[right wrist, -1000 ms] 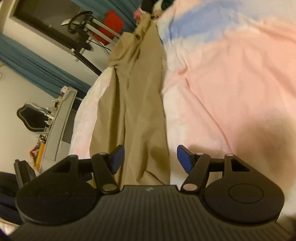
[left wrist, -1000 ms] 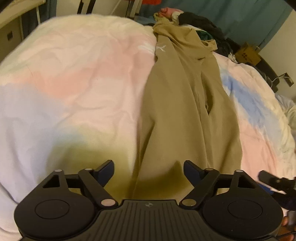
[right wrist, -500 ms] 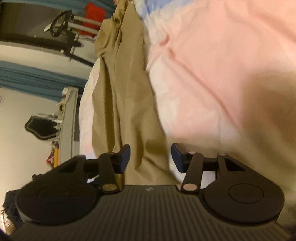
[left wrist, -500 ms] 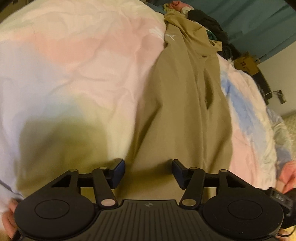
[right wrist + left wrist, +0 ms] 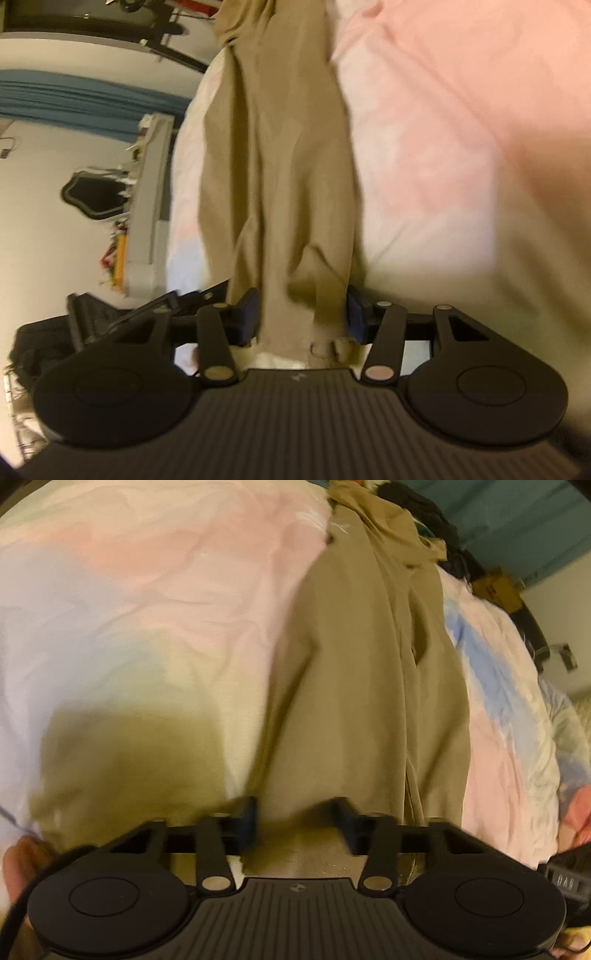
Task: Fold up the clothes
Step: 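Move both tools to the hem end of the beige strip, then grasp the hem with the left tool while the right tool grasps it too, fold toward collar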
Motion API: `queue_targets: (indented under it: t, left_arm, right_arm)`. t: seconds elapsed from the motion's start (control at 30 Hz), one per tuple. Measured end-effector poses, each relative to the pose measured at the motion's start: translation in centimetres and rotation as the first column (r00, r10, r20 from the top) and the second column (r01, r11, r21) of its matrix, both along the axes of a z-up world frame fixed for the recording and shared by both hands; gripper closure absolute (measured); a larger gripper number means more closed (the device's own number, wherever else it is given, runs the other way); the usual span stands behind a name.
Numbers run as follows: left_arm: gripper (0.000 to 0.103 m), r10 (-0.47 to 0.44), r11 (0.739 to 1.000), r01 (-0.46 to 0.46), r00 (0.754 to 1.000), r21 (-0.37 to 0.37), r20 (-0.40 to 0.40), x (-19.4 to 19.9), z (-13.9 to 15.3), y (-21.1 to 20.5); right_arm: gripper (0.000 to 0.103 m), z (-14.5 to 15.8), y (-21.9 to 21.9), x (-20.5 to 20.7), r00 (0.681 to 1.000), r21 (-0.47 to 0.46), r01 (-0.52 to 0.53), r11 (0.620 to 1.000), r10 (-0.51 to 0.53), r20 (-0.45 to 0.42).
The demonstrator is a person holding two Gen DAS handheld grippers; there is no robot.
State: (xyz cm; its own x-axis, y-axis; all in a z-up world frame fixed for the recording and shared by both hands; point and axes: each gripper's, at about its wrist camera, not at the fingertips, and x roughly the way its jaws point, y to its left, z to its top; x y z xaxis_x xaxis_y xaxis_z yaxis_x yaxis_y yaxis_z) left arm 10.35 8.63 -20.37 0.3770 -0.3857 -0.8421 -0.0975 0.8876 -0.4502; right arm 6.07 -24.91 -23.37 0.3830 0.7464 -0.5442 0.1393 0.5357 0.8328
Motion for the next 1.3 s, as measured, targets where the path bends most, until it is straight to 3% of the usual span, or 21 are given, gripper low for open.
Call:
queue_targets:
  t: [0.03,0.07,0.2,0.3,0.33,0.37,0.47,0.6,0.7,0.77,0.83,0.9,0.93,1.0,1.07,1.2,1.3]
  left_arm:
    - [0.088,0.023,1.0,-0.023,1.0,-0.018,-0.003,-0.1,0.0,0.4]
    - [0.093,0.042,0.998,-0.042,0.999,-0.036,-0.002,-0.2,0.0,0.9]
    - [0.096,0.113,0.992,-0.111,0.993,-0.067,0.017,-0.7,0.6,2.2]
    - [0.094,0.123,0.991,-0.123,0.992,-0.045,0.0,-0.5,0.3,2.2]
    - [0.087,0.121,0.992,-0.122,0.992,-0.035,-0.014,-0.4,0.1,2.2]
    - [0.074,0.12,0.992,-0.121,0.992,-0.025,-0.029,-0.2,-0.2,2.2]
    - [0.052,0.082,0.996,-0.084,0.995,-0.037,-0.057,0.2,-0.7,1.9]
    - [0.045,0.021,0.999,-0.023,0.998,-0.028,-0.058,0.0,-1.2,1.0]
    - [0.045,-0.031,0.999,0.029,0.997,-0.031,-0.068,0.1,-1.5,0.3]
    - [0.051,-0.042,0.999,0.04,0.997,-0.031,-0.068,0.1,-1.6,0.0]
    - [0.059,-0.046,0.998,0.044,0.996,-0.038,-0.071,0.3,-1.6,-0.2]
    - [0.072,-0.044,0.998,0.04,0.996,-0.049,-0.073,0.2,-1.3,0.2]
    - [0.081,-0.042,0.998,0.038,0.996,-0.055,-0.075,0.2,-1.1,0.3]
    - [0.085,-0.039,0.997,0.034,0.996,-0.066,-0.077,0.0,-0.8,0.7]
    - [0.092,-0.011,0.99,0.0,0.997,-0.139,-0.079,-0.2,-0.6,2.0]
    - [0.094,0.03,0.959,-0.037,0.999,-0.281,-0.029,-0.1,1.6,3.2]
    - [0.094,0.054,0.939,-0.034,0.997,-0.343,0.049,-0.1,4.3,3.6]
  right_arm:
    - [0.051,0.1,-0.1,-0.1,1.0,-0.002,0.004,1.0,-0.004,-0.002]
    - [0.051,0.2,-0.3,-0.3,1.0,-0.016,0.02,1.0,-0.02,-0.004]
    - [0.053,0.1,-0.8,-0.6,0.997,-0.053,0.076,0.996,-0.077,-0.016]
    - [0.052,0.0,0.1,-0.4,0.999,-0.096,0.043,0.994,-0.045,-0.016]
    - [0.052,0.0,0.7,-0.3,1.0,-0.113,0.019,0.993,-0.021,-0.011]
    - [0.052,0.0,1.2,-0.2,1.0,-0.123,-0.005,0.992,0.004,-0.01]
    - [0.05,-0.5,1.5,-0.2,0.999,-0.082,-0.042,0.996,0.041,-0.02]
    - [0.05,-1.0,1.0,-0.3,0.998,-0.008,-0.055,0.998,0.054,-0.033]
    - [0.051,-1.0,1.3,-0.1,0.998,-0.023,-0.059,0.998,0.058,-0.032]
    - [0.052,-0.8,1.5,-0.2,0.998,-0.053,-0.069,0.996,0.068,-0.018]
    - [0.08,-0.4,1.8,-0.5,0.997,-0.097,-0.078,0.992,0.078,-0.004]
    - [0.089,-0.1,1.6,-0.9,0.998,-0.118,-0.061,0.991,0.062,0.002]
    - [0.091,0.3,1.4,-1.1,0.999,-0.117,-0.042,0.992,0.043,0.009]
    - [0.092,1.1,0.8,-1.6,1.0,-0.094,0.012,0.996,-0.01,0.026]
    - [0.093,2.4,-0.2,-2.1,0.995,-0.048,0.079,0.996,-0.075,0.067]
    - [0.093,5.4,-1.9,-2.4,0.977,-0.014,0.166,0.986,-0.163,0.136]
    - [0.093,8.2,-3.0,-2.1,0.96,0.006,0.206,0.979,-0.203,0.195]
